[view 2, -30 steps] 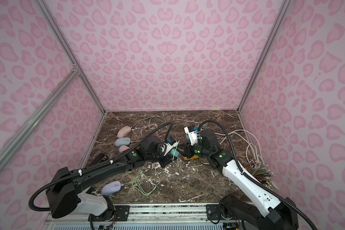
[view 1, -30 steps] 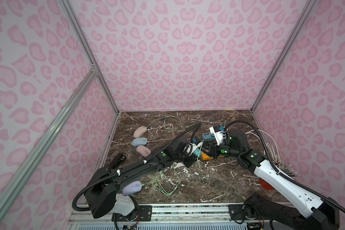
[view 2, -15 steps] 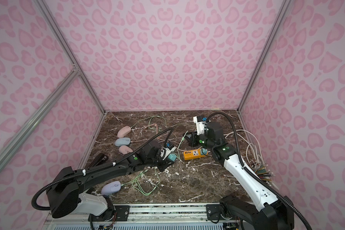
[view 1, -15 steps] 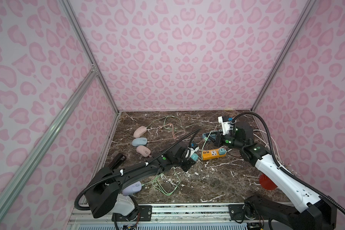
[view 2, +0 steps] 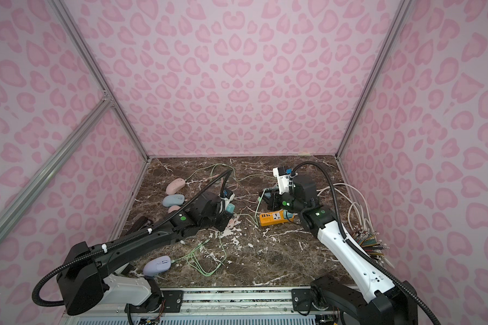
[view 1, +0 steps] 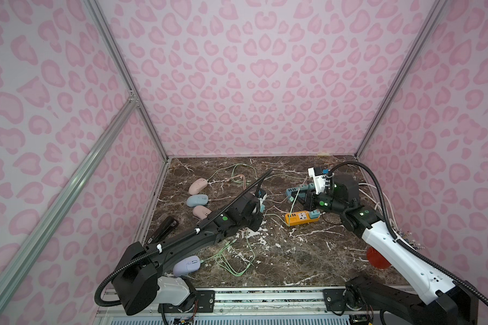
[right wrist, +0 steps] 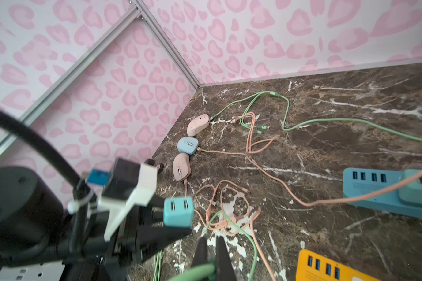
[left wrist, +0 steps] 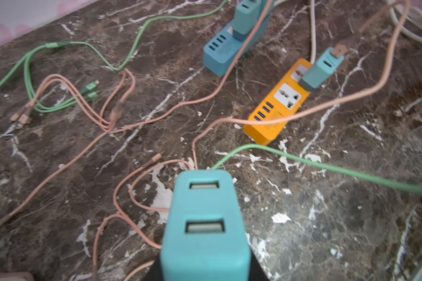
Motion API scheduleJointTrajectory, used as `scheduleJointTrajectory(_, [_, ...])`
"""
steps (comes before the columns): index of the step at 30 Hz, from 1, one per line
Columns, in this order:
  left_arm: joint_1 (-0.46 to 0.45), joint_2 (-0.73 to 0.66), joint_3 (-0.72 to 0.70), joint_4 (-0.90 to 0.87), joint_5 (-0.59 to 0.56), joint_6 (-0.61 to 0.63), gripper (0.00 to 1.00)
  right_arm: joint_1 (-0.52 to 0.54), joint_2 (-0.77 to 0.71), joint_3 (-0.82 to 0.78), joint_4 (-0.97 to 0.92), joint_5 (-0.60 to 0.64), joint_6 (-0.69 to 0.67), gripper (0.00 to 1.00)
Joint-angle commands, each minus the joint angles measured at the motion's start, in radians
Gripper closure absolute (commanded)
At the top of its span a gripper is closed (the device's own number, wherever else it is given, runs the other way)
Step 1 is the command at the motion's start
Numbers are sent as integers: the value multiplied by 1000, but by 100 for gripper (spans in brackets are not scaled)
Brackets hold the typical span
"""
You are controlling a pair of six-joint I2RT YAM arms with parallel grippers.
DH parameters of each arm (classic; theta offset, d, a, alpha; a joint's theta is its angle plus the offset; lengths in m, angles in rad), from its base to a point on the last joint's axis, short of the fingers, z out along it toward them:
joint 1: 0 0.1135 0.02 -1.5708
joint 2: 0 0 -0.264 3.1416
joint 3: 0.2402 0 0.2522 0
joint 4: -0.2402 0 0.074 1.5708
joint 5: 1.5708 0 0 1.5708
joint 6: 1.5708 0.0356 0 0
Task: Unplug the wireless mouse
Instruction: Place the plug at the center of the board.
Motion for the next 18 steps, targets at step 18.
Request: scheduleJointTrajectory(18, [-25, 497, 249, -5, 255, -28, 98, 97, -261, -90, -178, -67, -80, 100])
